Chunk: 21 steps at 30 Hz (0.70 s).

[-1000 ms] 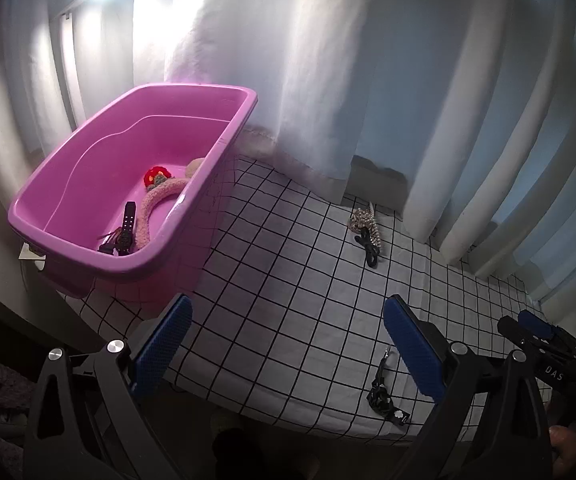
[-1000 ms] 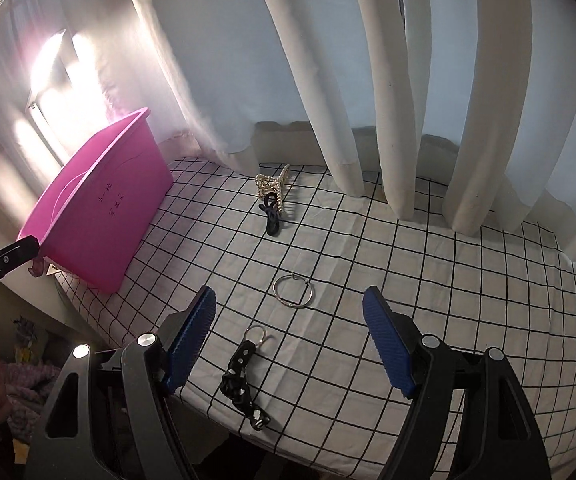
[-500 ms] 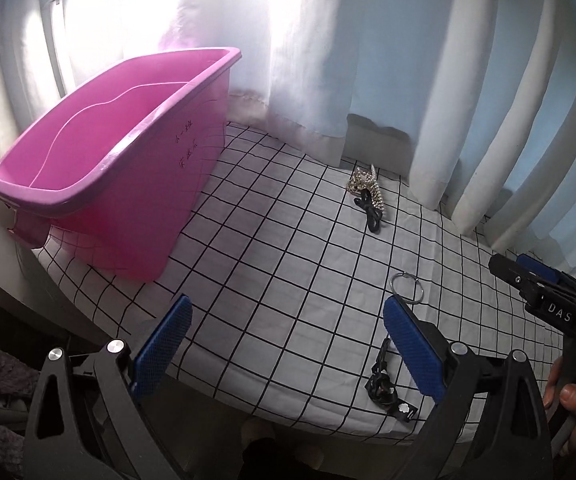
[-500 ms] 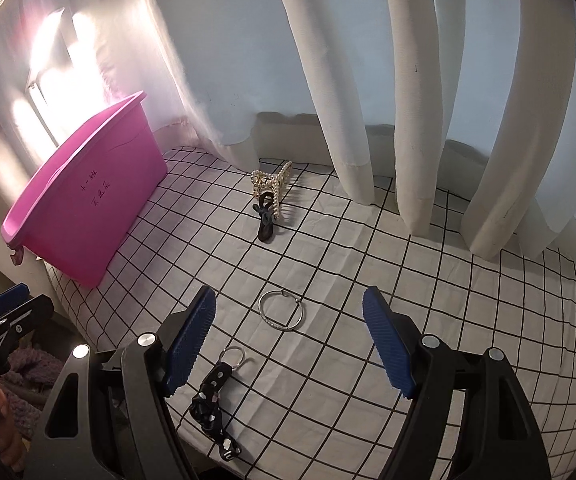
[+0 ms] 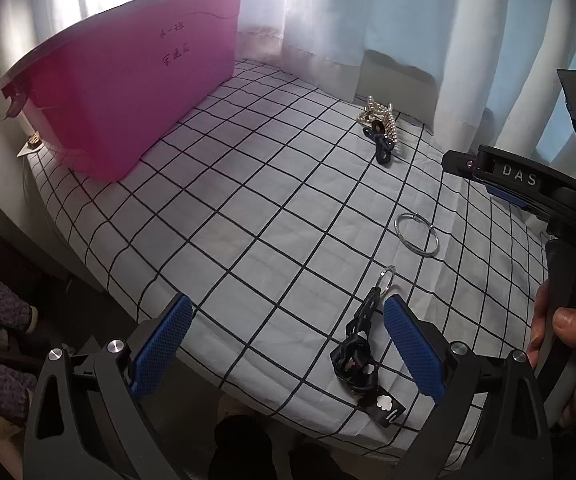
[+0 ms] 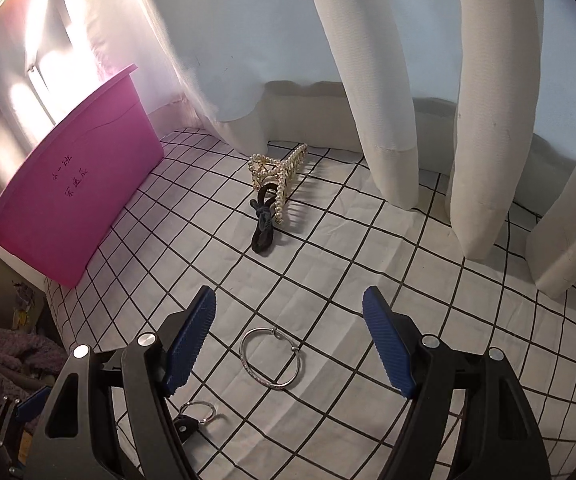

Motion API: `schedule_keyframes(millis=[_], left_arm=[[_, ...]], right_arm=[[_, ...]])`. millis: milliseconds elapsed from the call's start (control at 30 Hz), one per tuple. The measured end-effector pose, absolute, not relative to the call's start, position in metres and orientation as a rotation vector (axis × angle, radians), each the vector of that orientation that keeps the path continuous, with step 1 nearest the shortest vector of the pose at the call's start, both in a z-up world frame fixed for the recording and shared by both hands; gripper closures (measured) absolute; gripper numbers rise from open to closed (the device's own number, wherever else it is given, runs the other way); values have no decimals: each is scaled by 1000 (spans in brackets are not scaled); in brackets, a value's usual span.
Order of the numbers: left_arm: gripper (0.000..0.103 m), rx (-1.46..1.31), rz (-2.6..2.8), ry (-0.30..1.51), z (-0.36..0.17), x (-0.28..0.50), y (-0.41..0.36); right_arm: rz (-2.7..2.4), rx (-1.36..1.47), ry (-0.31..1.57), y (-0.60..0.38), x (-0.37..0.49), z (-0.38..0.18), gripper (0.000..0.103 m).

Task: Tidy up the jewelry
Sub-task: 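Grasp the black keychain with the left tool while the right tool grasps the bow hair tie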

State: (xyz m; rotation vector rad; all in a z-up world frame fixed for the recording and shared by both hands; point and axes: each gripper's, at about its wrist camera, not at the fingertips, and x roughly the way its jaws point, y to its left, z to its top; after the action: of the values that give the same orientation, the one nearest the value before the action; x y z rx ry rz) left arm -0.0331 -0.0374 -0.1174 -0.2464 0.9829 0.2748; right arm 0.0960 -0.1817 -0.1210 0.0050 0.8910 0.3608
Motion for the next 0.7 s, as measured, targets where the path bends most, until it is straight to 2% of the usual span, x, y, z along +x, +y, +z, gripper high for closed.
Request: schedule_keyframes(millis=[300,700], left_arm=[[8,-338,497,967,-156,-36,-54],[8,-347,572,948,-179,-40,-69]], right_arm=[[350,-39,854,-155,127,-143,30],[328,-43,899,-129,155,-167,31]])
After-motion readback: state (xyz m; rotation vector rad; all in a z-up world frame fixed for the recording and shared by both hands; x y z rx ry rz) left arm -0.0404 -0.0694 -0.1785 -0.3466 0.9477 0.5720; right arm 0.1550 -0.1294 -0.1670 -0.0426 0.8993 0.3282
